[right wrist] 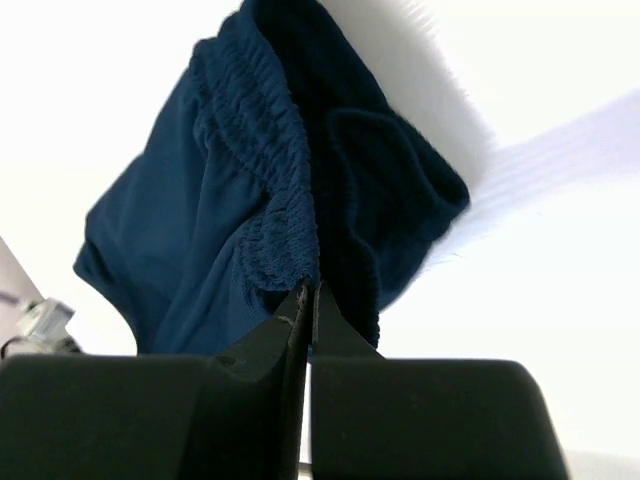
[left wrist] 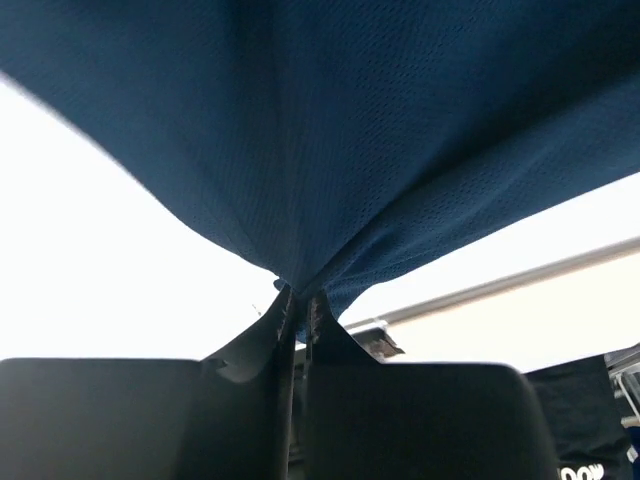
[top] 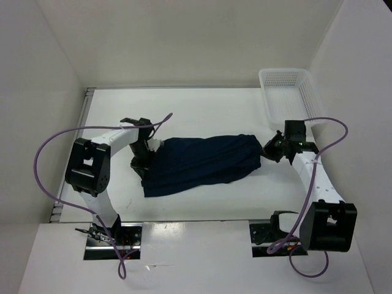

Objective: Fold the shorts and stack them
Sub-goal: Fold the shorts

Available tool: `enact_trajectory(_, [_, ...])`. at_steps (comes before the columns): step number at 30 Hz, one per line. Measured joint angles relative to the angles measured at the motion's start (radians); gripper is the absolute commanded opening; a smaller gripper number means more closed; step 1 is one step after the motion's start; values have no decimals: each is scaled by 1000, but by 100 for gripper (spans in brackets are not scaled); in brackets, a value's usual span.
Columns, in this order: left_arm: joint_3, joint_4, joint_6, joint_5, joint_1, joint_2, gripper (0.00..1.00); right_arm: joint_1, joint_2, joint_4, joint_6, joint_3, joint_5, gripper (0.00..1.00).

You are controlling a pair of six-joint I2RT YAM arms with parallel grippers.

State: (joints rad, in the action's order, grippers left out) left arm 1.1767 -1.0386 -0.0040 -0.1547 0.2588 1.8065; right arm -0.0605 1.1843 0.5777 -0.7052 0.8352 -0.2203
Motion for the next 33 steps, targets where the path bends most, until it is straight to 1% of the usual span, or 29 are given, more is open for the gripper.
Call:
enact_trajectory(4, [66, -46, 0, -35, 0, -37, 3, -30, -8, 2, -21, -14, -14, 0])
enact_trajectory(5, [71, -53, 0, -42, 2, -38, 7, -32, 0, -3, -27, -25, -21, 0])
enact_trajectory(7, [69, -66, 0, -56, 8, -34, 11, -32, 24, -11, -43, -54, -24, 0])
enact_trajectory(8, [66, -70, 0, -63, 12, -31, 13, -32, 34, -11, -53, -72, -23, 7])
enact_trajectory(9, [58, -72, 0, -69, 17, -30, 21, -32, 39, -13, -67, -91, -21, 38])
enact_trajectory(10, [48, -71, 2, -75, 23, -29, 26, -32, 40, -12, -89, -109, -16, 98])
enact_trajectory(11, [34, -73, -1, -80, 31, -29, 30, -32, 36, -10, -104, -127, -5, 100])
enact_trajectory(13, [10, -74, 1, -87, 40, -26, 35, -34, 24, -8, -122, -150, 8, 100])
enact_trajectory(15, [-13, -75, 1, -87, 46, -24, 38, -34, 6, -8, -139, -156, 15, 100])
enact_trajectory(22, [-28, -56, 0, -29, 37, -16, 42, -34, 7, -48, -172, -182, 14, 100])
enact_trajectory(28, [77, -47, 0, 19, -11, -13, 44, -34, 122, -129, -190, -197, 25, 100])
enact_trajectory(29, [96, -43, 0, 29, -18, -13, 44, -34, 149, -152, -192, -201, 25, 88])
enact_trajectory(32, [134, -25, 0, 62, -30, -13, 46, -34, 193, -198, -193, -200, 13, 63])
enact_trajectory(33, [143, -19, 0, 75, -33, -13, 46, -34, 201, -214, -192, -201, 14, 61])
